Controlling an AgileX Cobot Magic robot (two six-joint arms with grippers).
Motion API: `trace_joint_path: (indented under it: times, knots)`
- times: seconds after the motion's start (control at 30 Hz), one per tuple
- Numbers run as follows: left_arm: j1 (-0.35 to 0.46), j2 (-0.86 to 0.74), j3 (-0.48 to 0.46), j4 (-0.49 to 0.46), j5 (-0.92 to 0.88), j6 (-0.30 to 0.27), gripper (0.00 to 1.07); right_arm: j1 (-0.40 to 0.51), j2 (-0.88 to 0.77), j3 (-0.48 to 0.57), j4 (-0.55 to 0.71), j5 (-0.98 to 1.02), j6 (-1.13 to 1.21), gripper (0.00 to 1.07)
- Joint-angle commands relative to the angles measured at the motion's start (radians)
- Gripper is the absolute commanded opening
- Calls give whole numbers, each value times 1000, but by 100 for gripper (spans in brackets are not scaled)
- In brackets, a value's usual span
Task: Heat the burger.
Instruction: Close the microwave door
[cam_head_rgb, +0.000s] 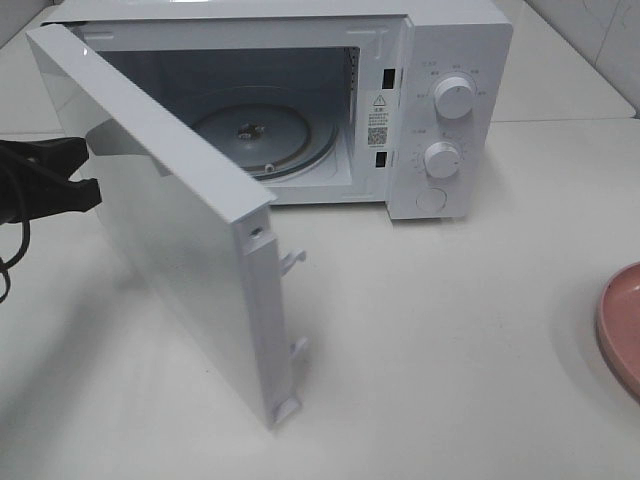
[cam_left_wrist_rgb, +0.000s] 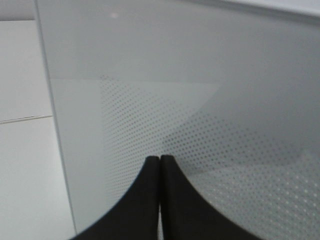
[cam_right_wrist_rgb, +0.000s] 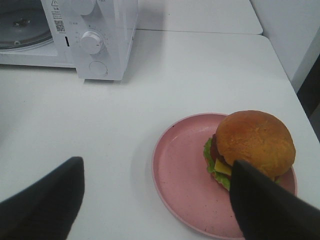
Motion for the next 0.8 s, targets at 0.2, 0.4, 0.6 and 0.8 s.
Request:
trace_joint_path:
  times: [0.2, 0.4, 0.6, 0.8]
  knots:
    - [-70, 29, -41, -40, -18, 6, 0, -2, -27, 1, 1, -6, -13, 76]
    - [-110, 51, -90, -56, 15, 6, 0, -2, -27, 1, 1, -6, -13, 76]
    - [-151, 64, -151, -104, 62, 28, 0, -2, -27, 1, 1, -6, -13, 76]
    - [-189, 88, -205, -157, 98, 32, 0, -2, -27, 1, 1, -6, -13, 76]
